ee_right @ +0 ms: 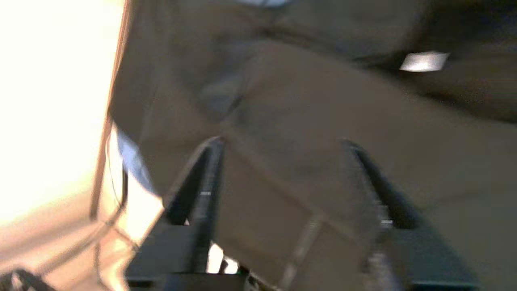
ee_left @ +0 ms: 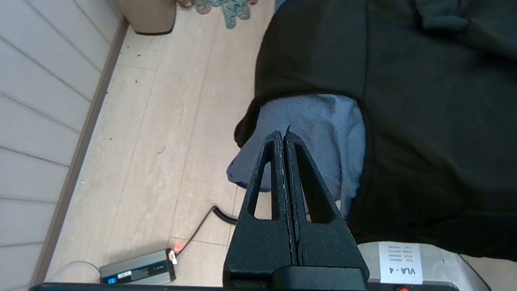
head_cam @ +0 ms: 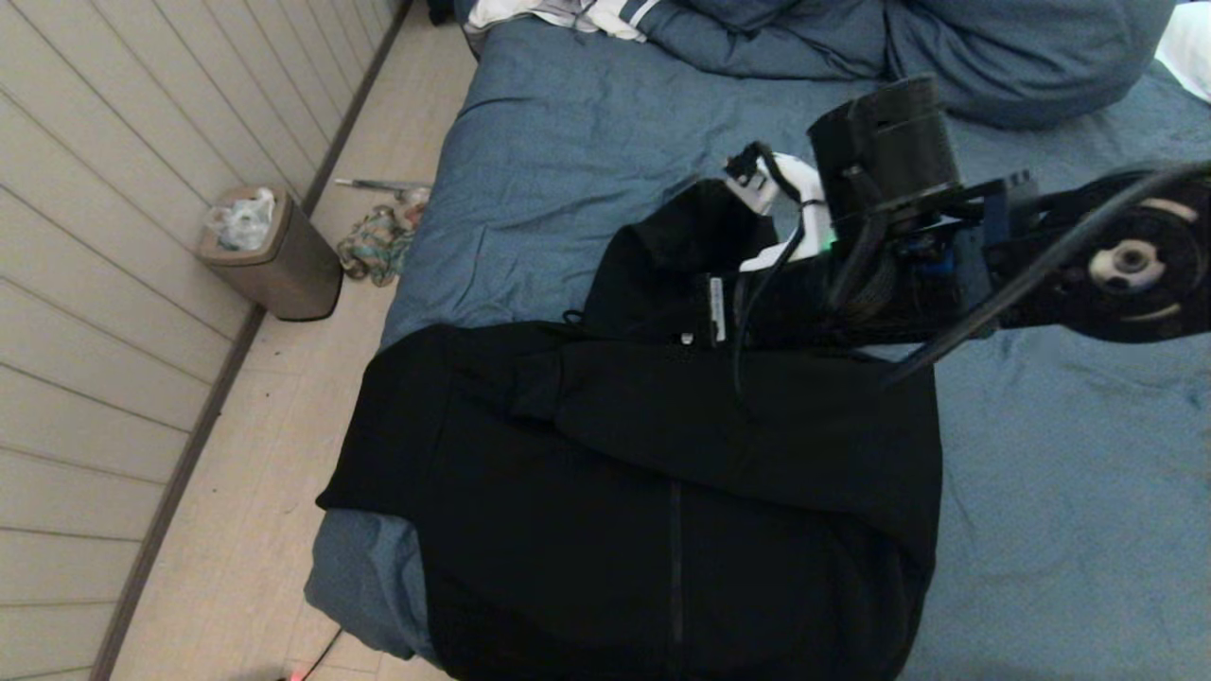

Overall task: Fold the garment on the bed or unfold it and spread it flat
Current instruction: Fold the black sweatshirt

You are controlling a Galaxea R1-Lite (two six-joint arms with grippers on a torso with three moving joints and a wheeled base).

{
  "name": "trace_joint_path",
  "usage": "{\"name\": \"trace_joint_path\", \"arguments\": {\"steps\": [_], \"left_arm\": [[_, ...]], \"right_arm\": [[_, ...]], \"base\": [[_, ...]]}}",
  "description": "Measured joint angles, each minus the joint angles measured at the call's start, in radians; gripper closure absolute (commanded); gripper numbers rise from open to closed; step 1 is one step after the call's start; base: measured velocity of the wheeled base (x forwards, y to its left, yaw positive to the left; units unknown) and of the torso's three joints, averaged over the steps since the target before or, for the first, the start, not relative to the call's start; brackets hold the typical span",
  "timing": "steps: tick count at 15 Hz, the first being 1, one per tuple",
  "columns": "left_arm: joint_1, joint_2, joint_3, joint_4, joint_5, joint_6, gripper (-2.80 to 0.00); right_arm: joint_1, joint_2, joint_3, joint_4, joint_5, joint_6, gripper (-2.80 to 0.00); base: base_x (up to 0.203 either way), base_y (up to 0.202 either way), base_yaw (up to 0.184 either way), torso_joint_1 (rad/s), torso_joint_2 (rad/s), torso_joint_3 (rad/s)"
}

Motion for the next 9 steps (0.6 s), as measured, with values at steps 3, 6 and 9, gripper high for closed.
{"name": "trace_joint_path", "arguments": {"steps": [3,6,9], "left_arm": [[0.0,0.0,0.0,0.0,0.0,0.001,0.0],[0.001,0.0,-0.007,0.006,0.004,0.007,0.0],[0.001,0.044,-0.167,0.049,0.006,-0.044,0.0]], "right_arm": [[-0.122,-0.129,0.145,-0.01,0.066,0.022,0.0],[-0.308,-0.27,0.425,-0.091,0.161,0.034,0.0],[-0.556,-0.379,0.675,-0.235,0.324,0.036,0.0]], "base": [[0.0,0.0,0.0,0.0,0.0,0.0],[0.0,0.0,0.0,0.0,0.0,0.0],[0.0,0.0,0.0,0.0,0.0,0.0]]}}
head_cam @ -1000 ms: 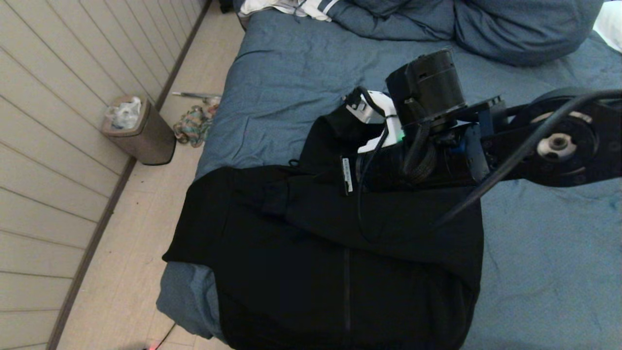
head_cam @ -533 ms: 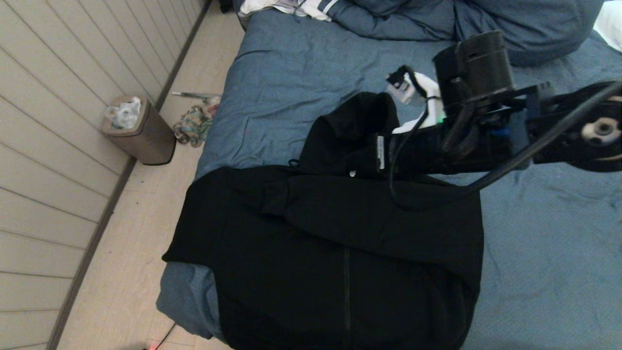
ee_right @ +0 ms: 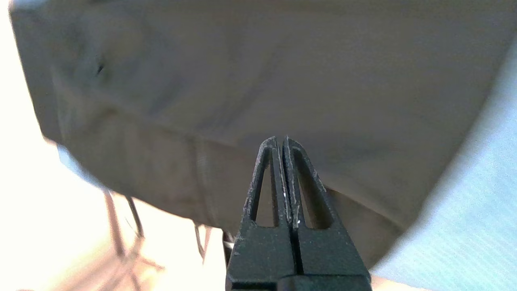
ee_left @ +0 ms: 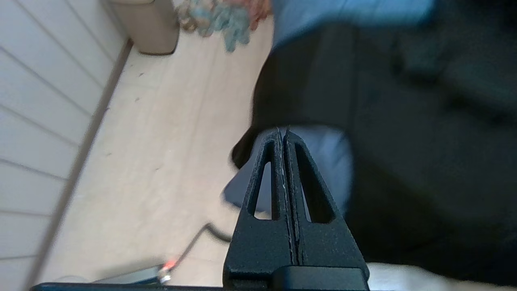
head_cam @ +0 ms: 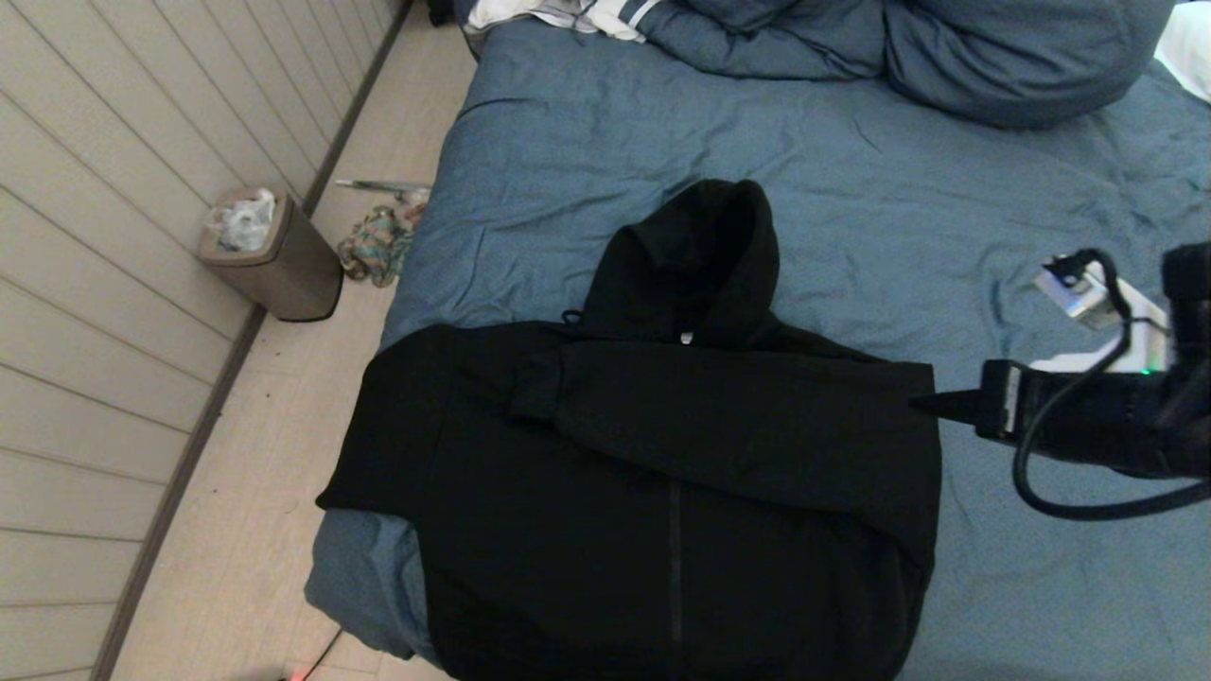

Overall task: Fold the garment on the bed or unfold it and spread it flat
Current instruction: Fold the black sweatshirt

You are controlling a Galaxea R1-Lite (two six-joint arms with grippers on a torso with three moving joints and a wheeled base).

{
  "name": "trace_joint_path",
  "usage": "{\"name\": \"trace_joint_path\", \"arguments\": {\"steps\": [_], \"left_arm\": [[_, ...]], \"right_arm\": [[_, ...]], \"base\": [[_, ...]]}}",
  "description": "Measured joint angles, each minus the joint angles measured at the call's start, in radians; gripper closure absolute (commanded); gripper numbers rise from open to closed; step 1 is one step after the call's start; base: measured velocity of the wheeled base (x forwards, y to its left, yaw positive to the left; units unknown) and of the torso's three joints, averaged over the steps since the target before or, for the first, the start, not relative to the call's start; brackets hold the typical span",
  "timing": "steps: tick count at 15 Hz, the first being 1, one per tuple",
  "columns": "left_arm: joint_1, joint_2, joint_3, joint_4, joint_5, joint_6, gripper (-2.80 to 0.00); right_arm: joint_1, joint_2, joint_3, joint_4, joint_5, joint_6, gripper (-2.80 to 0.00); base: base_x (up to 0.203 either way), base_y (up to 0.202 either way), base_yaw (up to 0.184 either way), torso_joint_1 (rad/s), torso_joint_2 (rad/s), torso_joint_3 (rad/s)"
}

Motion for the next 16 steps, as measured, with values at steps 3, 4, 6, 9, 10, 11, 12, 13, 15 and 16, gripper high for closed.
{"name": "trace_joint_path", "arguments": {"steps": [3,4,6,9,10,11,12,13,15,16], "left_arm": [[-0.005,0.218,-0.203,0.037,-0.025,-0.132,0.0],[-0.009,0.321,-0.252,0.033,-0.044,-0.172,0.0],[-0.011,0.581,-0.356,-0.013,-0.114,-0.259,0.0],[-0.001,0.975,-0.531,-0.077,-0.206,-0.373,0.0],[0.007,1.1,-0.596,-0.091,-0.225,-0.398,0.0],[0.018,1.233,-0.678,-0.1,-0.245,-0.419,0.0],[0.03,1.358,-0.775,-0.098,-0.265,-0.436,0.0],[0.043,1.464,-0.876,-0.084,-0.279,-0.448,0.0],[0.085,1.654,-1.054,-0.029,-0.331,-0.457,0.0],[0.117,1.726,-1.114,-0.011,-0.368,-0.449,0.0]], "right_arm": [[-0.191,-0.056,0.139,-0.091,0.244,0.002,0.0],[-0.228,-0.067,0.162,-0.098,0.287,0.002,0.0],[-0.295,-0.084,0.186,-0.104,0.348,-0.001,0.0],[-0.319,-0.077,0.213,-0.105,0.4,-0.008,0.0],[-0.317,-0.068,0.223,-0.105,0.402,-0.009,0.0],[-0.315,-0.058,0.23,-0.105,0.402,-0.01,0.0],[-0.313,-0.051,0.232,-0.105,0.402,-0.011,0.0],[-0.313,-0.047,0.226,-0.106,0.401,-0.01,0.0],[-0.32,-0.044,0.193,-0.104,0.392,-0.003,0.0],[-0.331,-0.044,0.172,-0.098,0.378,0.003,0.0]], "base": [[0.0,0.0,0.0,0.0,0.0,0.0],[0.0,0.0,0.0,0.0,0.0,0.0],[0.0,0.0,0.0,0.0,0.0,0.0],[0.0,0.0,0.0,0.0,0.0,0.0],[0.0,0.0,0.0,0.0,0.0,0.0],[0.0,0.0,0.0,0.0,0.0,0.0],[0.0,0.0,0.0,0.0,0.0,0.0],[0.0,0.0,0.0,0.0,0.0,0.0],[0.0,0.0,0.0,0.0,0.0,0.0],[0.0,0.0,0.0,0.0,0.0,0.0]]}}
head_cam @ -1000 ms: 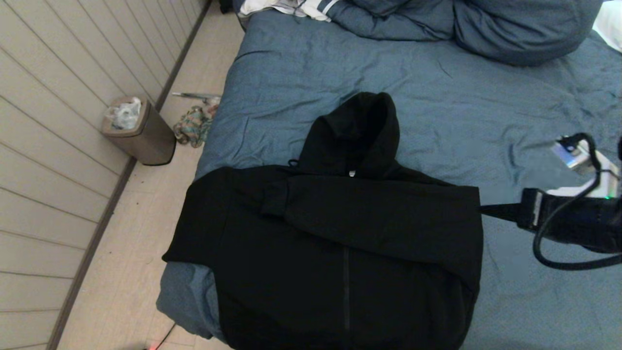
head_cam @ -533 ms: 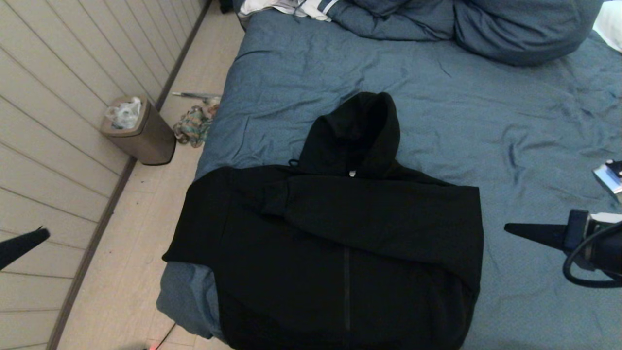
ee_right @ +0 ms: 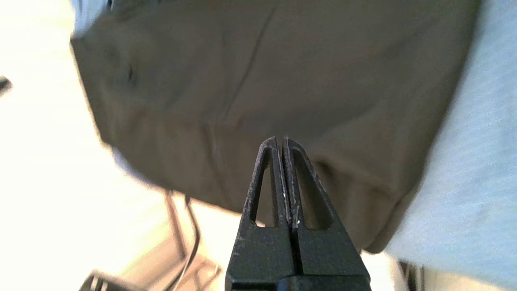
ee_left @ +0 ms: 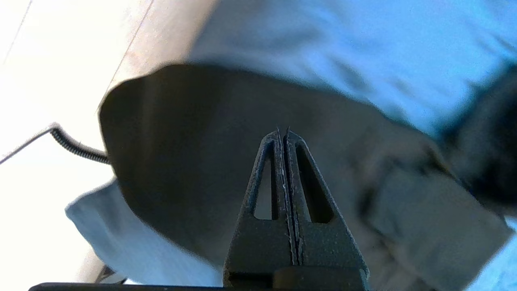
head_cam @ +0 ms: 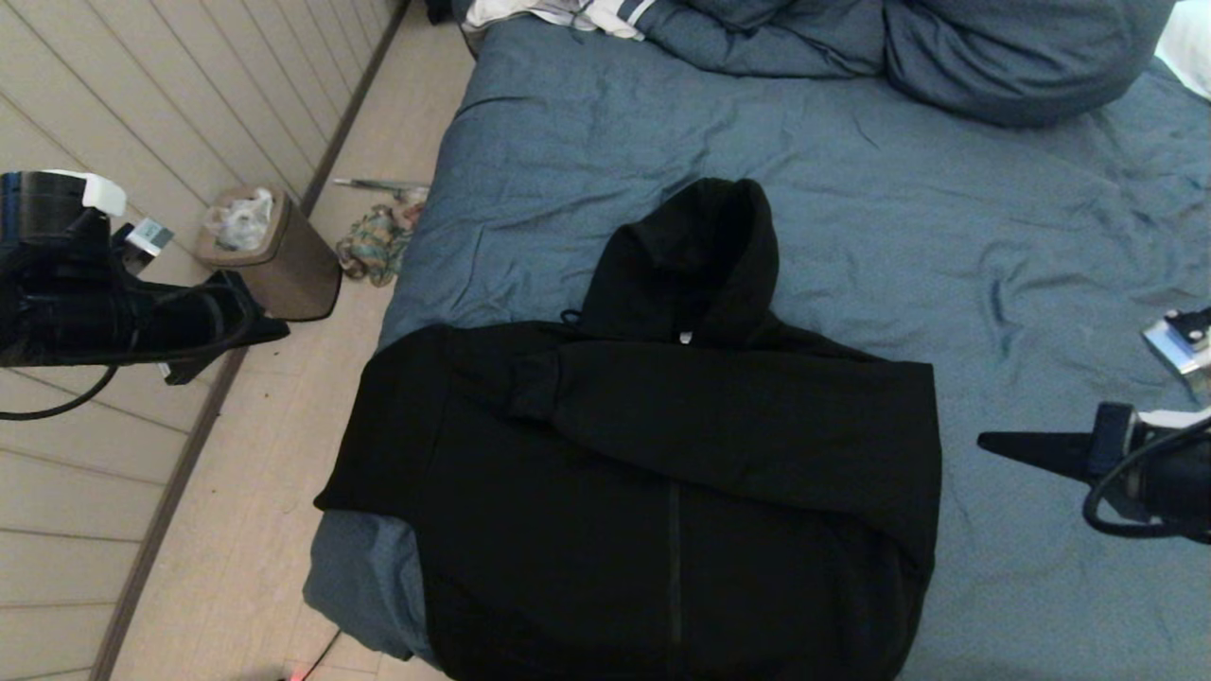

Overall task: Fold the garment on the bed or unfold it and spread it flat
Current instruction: Fold the black sweatshirt

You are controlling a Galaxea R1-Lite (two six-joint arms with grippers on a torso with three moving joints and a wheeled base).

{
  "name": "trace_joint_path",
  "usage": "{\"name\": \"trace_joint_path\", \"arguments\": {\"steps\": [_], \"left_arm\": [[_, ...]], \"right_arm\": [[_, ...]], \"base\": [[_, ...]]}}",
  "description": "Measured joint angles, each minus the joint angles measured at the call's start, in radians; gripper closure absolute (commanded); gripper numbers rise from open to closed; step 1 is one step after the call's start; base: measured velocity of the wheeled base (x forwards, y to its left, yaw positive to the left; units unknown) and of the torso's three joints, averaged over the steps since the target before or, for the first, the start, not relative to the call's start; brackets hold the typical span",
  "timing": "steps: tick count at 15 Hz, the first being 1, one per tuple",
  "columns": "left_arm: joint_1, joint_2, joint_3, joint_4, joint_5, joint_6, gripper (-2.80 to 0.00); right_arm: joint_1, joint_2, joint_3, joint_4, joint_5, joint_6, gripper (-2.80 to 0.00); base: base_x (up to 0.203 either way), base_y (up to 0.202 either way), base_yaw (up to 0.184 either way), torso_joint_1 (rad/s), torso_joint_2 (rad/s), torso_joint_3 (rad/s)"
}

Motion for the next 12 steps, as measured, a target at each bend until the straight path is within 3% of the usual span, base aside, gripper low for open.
{"name": "trace_joint_path", "arguments": {"steps": [2,7,12], "left_arm": [[0.053,0.128,-0.087,0.017,-0.061,0.028,0.0],[0.091,0.328,-0.148,-0.012,-0.081,0.064,0.0],[0.084,0.374,-0.169,-0.016,-0.09,0.025,0.0]], "right_arm": [[-0.035,-0.006,-0.033,0.046,-0.063,0.006,0.0],[-0.061,-0.047,-0.218,0.35,-0.258,0.002,0.0],[-0.032,-0.051,-0.434,0.601,-0.354,0.005,0.0]], "base": [[0.0,0.0,0.0,0.0,0.0,0.0],[0.0,0.0,0.0,0.0,0.0,0.0],[0.0,0.0,0.0,0.0,0.0,0.0]]}}
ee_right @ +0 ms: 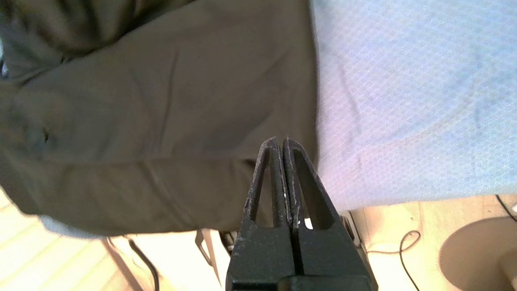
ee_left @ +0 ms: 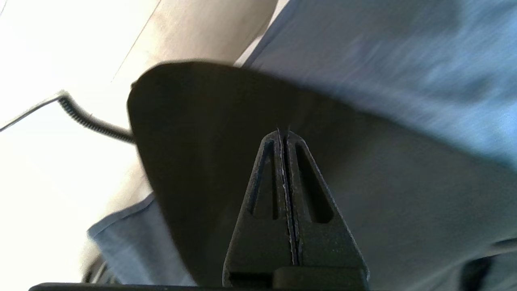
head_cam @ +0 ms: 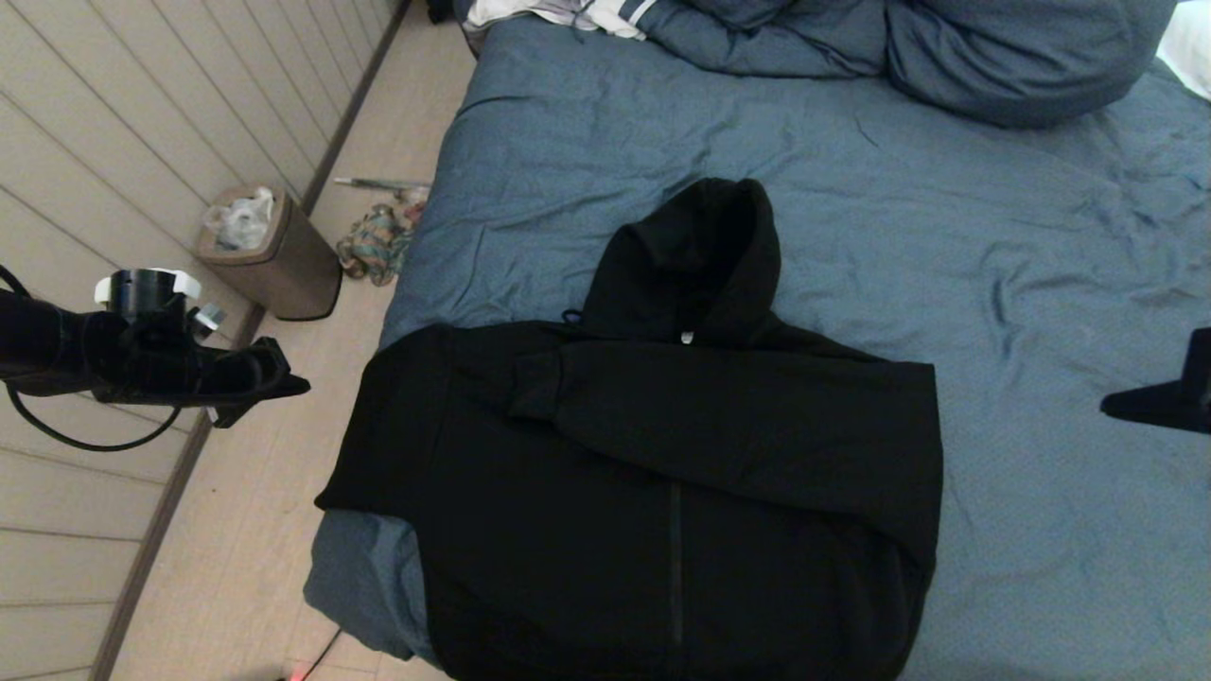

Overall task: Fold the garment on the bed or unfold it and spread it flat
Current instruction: Fold the black sweatshirt

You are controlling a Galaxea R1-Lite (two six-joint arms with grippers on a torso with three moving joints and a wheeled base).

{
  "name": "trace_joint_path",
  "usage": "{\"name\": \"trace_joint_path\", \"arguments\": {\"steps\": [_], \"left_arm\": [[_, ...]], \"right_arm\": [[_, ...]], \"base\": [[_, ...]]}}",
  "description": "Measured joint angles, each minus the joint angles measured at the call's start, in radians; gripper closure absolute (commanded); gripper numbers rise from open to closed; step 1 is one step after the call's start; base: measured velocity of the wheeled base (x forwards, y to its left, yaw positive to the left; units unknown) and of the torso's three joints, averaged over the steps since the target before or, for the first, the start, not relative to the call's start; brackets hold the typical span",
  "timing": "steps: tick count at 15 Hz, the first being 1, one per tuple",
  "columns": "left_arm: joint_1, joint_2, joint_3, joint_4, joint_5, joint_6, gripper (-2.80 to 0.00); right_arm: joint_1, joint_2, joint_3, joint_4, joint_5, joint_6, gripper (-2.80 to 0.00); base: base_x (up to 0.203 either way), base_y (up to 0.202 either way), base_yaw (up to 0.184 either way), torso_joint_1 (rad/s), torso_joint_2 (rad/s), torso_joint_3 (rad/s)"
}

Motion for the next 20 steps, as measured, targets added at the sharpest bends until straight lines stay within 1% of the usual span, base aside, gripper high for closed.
{"name": "trace_joint_path", "arguments": {"steps": [1,4,5,7,8,10,12,13,16,17,18,20], "left_arm": [[-0.007,0.001,-0.016,-0.001,0.002,-0.009,0.0],[-0.047,0.004,-0.067,0.008,0.004,-0.006,0.0],[-0.071,0.002,-0.071,0.01,0.005,-0.008,0.0],[-0.125,0.0,-0.065,0.006,0.009,-0.004,0.0],[-0.14,0.0,-0.074,0.006,0.012,0.0,0.0],[-0.151,0.003,-0.115,0.011,0.011,0.004,0.0],[-0.157,0.002,-0.123,0.016,0.008,0.017,0.0],[-0.159,-0.003,-0.121,0.02,0.006,0.019,0.0],[-0.156,-0.04,-0.1,0.025,-0.013,0.02,0.0],[-0.156,-0.056,-0.084,0.025,-0.015,0.02,-2.8],[-0.157,-0.072,-0.071,0.024,-0.017,0.02,-2.8],[-0.145,-0.1,-0.052,0.022,-0.04,0.02,-2.8]], "right_arm": [[0.006,-0.002,-0.018,0.028,-0.005,-0.001,0.0],[0.04,0.01,-0.116,0.154,-0.044,-0.003,0.0],[0.066,0.019,-0.149,0.19,-0.078,-0.003,0.0],[0.109,0.038,-0.19,0.202,-0.166,-0.002,0.0],[0.125,0.049,-0.212,0.206,-0.198,-0.002,0.0],[0.158,0.069,-0.268,0.225,-0.214,0.001,0.0],[0.205,0.086,-0.344,0.279,-0.219,0.007,0.0],[0.234,0.094,-0.37,0.305,-0.227,0.013,0.0],[0.341,0.119,-0.41,0.312,-0.278,0.016,0.0],[0.38,0.129,-0.417,0.311,-0.295,0.017,0.0],[0.413,0.139,-0.425,0.312,-0.312,0.018,0.0],[0.445,0.155,-0.439,0.316,-0.347,0.023,0.0]], "base": [[0.0,0.0,0.0,0.0,0.0,0.0],[0.0,0.0,0.0,0.0,0.0,0.0],[0.0,0.0,0.0,0.0,0.0,0.0],[0.0,0.0,0.0,0.0,0.0,0.0],[0.0,0.0,0.0,0.0,0.0,0.0],[0.0,0.0,0.0,0.0,0.0,0.0],[0.0,0.0,0.0,0.0,0.0,0.0],[0.0,0.0,0.0,0.0,0.0,0.0],[0.0,0.0,0.0,0.0,0.0,0.0],[0.0,0.0,0.0,0.0,0.0,0.0],[0.0,0.0,0.0,0.0,0.0,0.0],[0.0,0.0,0.0,0.0,0.0,0.0]]}}
